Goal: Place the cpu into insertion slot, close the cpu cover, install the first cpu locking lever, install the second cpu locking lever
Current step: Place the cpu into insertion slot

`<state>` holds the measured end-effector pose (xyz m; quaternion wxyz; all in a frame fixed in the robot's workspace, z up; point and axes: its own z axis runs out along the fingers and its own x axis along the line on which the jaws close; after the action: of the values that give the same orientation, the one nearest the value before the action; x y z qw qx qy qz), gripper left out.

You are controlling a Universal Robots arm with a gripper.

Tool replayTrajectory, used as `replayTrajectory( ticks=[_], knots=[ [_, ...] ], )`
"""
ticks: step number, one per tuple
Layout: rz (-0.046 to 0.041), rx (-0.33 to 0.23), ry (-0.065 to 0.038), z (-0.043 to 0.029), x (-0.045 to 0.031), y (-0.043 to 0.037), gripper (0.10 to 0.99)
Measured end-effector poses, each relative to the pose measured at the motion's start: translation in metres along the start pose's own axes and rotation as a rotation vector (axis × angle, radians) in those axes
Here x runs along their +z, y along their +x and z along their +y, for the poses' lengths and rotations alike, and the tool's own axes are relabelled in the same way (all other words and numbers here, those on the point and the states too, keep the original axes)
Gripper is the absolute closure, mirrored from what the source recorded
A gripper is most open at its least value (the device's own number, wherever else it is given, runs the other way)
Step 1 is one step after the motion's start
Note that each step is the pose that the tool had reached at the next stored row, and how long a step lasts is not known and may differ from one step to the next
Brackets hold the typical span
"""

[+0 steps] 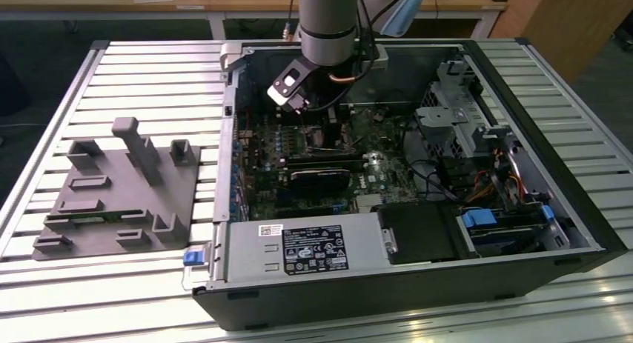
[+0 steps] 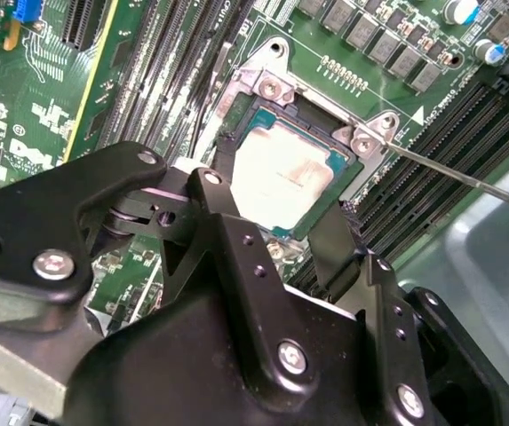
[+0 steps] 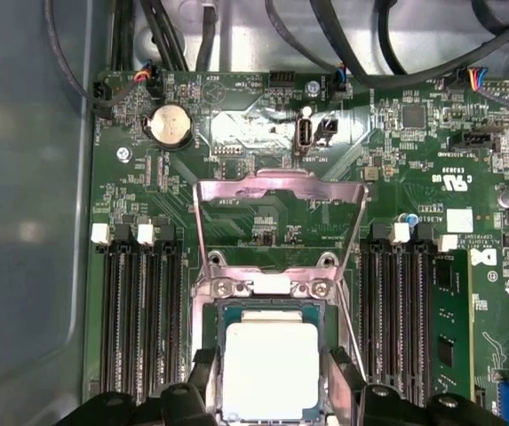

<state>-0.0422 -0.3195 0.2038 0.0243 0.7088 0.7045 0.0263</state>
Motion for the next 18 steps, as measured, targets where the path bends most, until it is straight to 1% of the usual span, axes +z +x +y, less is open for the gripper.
replayTrajectory(
  ticks=[4, 6, 9, 10, 11, 12, 15, 16, 17, 18],
  knots=[
    [-0.0001, 0.000, 0.000, 0.0000, -0.0001, 0.0000, 0.478],
    [-0.0001, 0.000, 0.000, 0.0000, -0.0002, 0.0000, 0.494],
    [-0.0001, 0.000, 0.000, 0.0000, -0.0003, 0.0000, 0.675],
    [-0.0001, 0.000, 0.000, 0.0000, -0.0003, 0.0000, 0.675],
    [-0.0001, 0.000, 0.000, 0.0000, -0.0003, 0.0000, 0.733],
    [-0.0001, 0.000, 0.000, 0.0000, -0.0003, 0.0000, 0.733],
    [-0.0001, 0.000, 0.000, 0.0000, -0.0004, 0.0000, 0.910],
    [-0.0001, 0.000, 0.000, 0.0000, -0.0004, 0.0000, 0.910],
    [-0.0001, 0.000, 0.000, 0.0000, -0.0004, 0.0000, 0.969],
    [-0.0001, 0.000, 0.000, 0.0000, -0.0005, 0.0000, 0.969]
  ],
)
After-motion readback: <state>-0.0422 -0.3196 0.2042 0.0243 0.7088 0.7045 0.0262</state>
